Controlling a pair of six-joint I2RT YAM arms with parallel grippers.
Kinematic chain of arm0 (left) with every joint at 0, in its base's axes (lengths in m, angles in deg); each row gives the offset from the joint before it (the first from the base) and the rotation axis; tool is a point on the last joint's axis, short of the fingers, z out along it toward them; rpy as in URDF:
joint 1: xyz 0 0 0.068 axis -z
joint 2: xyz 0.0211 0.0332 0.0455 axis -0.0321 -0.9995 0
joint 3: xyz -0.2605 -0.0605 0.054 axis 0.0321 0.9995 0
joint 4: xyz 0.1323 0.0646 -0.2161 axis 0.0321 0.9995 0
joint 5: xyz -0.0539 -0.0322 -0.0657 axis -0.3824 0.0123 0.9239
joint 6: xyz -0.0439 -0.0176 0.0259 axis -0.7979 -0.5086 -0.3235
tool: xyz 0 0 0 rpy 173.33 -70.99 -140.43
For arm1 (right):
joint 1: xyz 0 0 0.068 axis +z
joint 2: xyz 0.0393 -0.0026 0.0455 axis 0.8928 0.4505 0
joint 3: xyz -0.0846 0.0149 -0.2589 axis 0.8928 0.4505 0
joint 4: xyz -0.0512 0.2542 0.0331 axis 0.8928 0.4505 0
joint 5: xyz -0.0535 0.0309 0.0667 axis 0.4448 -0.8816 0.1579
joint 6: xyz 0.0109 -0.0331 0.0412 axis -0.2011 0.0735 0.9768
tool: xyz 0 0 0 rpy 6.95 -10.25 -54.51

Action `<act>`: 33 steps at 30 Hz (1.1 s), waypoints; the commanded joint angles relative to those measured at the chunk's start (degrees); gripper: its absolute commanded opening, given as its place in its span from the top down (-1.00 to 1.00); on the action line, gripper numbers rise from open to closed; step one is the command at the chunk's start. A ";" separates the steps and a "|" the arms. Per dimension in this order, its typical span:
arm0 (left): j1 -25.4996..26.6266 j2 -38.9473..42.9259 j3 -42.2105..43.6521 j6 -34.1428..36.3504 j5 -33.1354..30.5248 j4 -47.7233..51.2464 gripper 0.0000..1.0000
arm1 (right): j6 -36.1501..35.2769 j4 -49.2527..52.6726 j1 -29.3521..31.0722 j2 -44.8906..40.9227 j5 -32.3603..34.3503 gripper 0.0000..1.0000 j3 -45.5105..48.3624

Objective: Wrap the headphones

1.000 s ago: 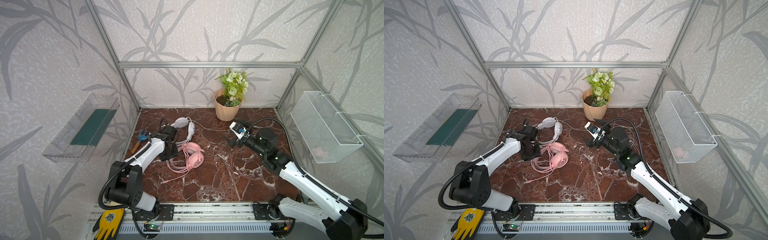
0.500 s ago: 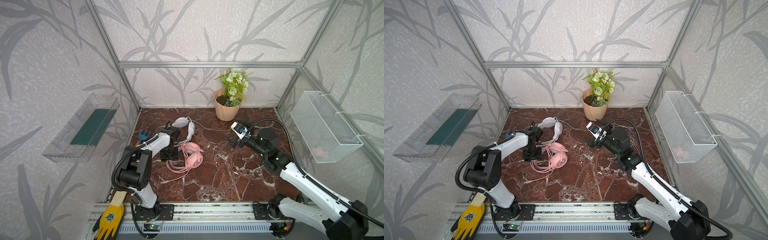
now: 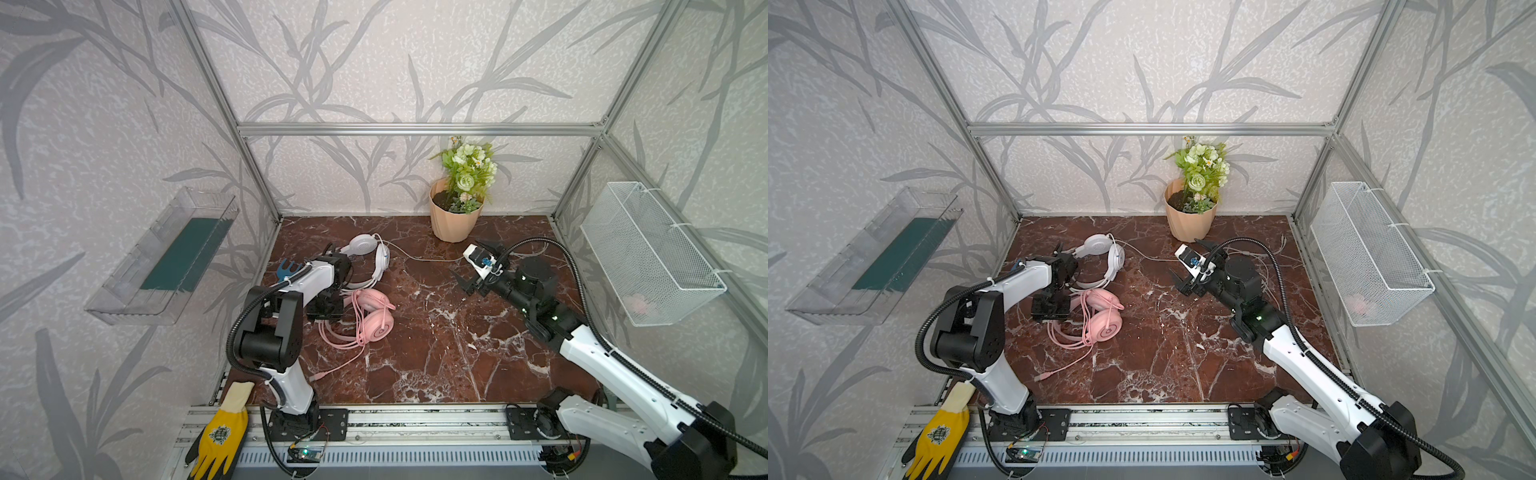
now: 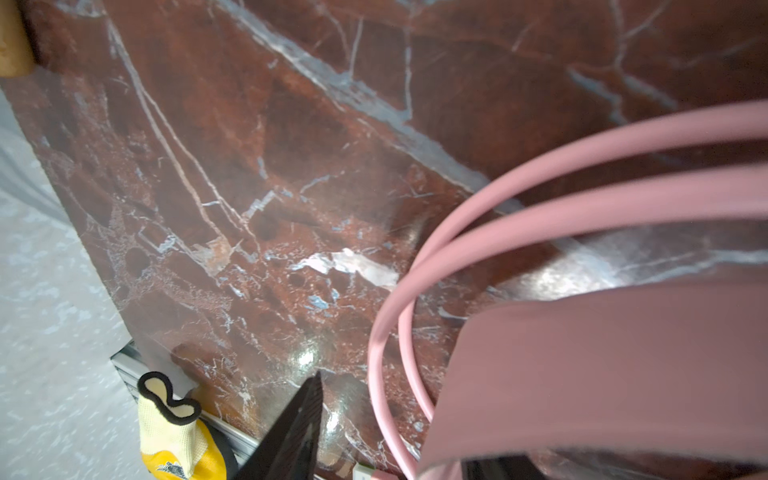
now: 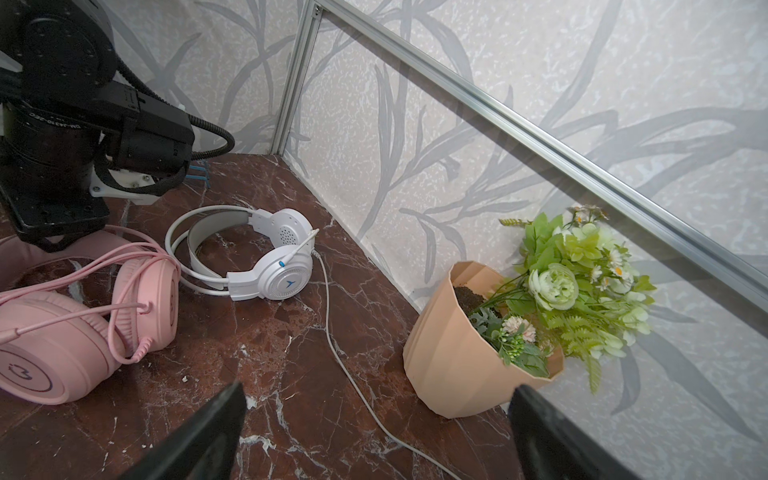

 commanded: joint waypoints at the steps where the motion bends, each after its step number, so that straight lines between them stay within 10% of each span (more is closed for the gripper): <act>1: -0.46 3.25 -2.44 -0.26 -1.45 2.70 -0.03 | 0.42 -1.34 -0.39 -0.47 -0.72 -0.98 0.34; 18: -0.66 14.95 -10.65 -4.25 10.37 4.16 -0.45 | 6.96 -3.89 -1.82 2.73 -1.17 -0.98 -0.36; 33: -7.85 -14.41 -35.42 -4.86 20.36 -1.48 -0.60 | 18.54 -2.75 -2.82 6.73 2.18 -0.98 -0.80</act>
